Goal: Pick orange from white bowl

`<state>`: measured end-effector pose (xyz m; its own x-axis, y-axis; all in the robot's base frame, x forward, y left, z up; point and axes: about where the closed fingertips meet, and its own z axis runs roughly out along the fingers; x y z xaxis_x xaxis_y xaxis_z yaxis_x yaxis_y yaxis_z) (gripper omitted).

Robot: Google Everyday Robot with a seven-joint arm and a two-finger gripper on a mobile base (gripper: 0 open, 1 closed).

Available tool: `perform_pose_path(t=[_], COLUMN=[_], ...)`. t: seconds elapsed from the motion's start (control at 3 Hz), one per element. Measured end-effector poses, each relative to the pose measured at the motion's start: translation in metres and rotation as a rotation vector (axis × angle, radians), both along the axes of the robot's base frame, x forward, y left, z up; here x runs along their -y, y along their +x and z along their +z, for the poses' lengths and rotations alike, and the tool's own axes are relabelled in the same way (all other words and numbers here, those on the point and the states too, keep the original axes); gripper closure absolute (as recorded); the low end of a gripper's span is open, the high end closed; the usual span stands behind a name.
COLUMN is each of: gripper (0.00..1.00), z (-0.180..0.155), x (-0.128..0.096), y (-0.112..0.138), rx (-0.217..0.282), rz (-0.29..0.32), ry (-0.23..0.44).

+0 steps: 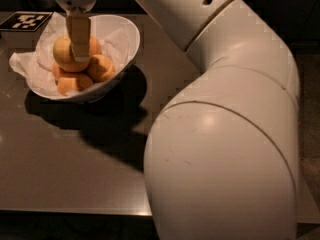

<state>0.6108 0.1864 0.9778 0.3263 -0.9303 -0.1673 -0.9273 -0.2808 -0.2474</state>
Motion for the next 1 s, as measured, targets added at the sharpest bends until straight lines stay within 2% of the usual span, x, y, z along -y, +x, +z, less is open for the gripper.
perform_pose_path(t=[1.0], gripper=[0.23], z=[-0.021], x=[-0.013], y=[0.009], rx=[-0.010], rz=[0.032], ry=[-0.053])
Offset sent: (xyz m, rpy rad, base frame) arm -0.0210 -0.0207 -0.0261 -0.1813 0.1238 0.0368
